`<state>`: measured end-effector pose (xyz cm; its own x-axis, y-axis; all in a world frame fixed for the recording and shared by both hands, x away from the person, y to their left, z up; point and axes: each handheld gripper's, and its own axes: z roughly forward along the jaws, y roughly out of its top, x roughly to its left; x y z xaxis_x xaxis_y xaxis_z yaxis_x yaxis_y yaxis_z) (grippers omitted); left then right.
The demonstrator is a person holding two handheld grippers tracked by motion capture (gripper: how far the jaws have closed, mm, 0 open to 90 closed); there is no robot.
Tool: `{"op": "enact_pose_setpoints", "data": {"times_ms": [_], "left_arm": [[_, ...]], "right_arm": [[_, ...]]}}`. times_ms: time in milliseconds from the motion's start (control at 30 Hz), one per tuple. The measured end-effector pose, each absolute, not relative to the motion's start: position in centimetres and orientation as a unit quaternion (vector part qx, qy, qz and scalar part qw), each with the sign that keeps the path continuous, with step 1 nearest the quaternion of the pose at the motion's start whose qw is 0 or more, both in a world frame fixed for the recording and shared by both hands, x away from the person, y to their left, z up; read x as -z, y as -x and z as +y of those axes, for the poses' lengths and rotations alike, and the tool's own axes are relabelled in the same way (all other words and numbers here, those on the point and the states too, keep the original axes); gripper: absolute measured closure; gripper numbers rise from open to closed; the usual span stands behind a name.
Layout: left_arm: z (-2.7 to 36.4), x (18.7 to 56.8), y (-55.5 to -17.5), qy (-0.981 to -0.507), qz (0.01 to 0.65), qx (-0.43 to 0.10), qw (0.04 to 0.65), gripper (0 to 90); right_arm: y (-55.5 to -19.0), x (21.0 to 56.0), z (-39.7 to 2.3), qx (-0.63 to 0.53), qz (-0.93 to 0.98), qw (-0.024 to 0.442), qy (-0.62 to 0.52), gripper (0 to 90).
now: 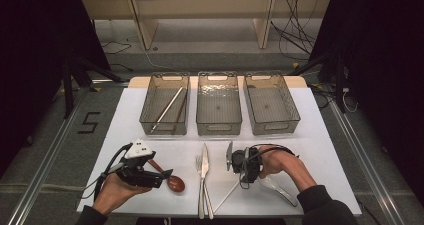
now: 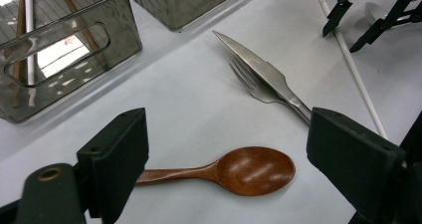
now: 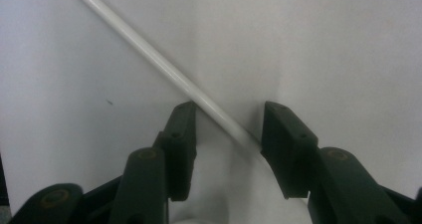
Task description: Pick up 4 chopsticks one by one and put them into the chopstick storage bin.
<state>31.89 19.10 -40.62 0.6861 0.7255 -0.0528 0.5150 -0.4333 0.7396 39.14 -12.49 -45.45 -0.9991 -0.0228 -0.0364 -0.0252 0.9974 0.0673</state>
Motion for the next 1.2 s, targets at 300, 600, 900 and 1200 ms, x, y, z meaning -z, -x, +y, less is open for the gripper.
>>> {"op": "enact_pose_setpoints", "data": {"times_ms": [300,600,900,1200], "left_arm": [[19.1,40.7,-31.9,-0.836,0.372,-0.138,0.38,16.3],[19.2,40.8,-32.0,-0.835,0.375,-0.137,0.378,16.3],[19.2,40.8,-32.0,-0.837,0.373,-0.137,0.377,16.3],[19.1,40.8,-32.0,-0.835,0.375,-0.138,0.378,16.4]], "right_arm": [[-39.4,45.4,-13.4,-0.029,1.0,0.01,0.003,66.6],[-39.8,45.3,-14.3,-0.025,1.0,0.011,-0.011,76.9],[-39.4,45.3,-14.1,-0.014,1.0,0.017,0.002,80.3],[-39.3,45.3,-14.1,-0.013,1.0,0.016,0.019,85.5]]}}
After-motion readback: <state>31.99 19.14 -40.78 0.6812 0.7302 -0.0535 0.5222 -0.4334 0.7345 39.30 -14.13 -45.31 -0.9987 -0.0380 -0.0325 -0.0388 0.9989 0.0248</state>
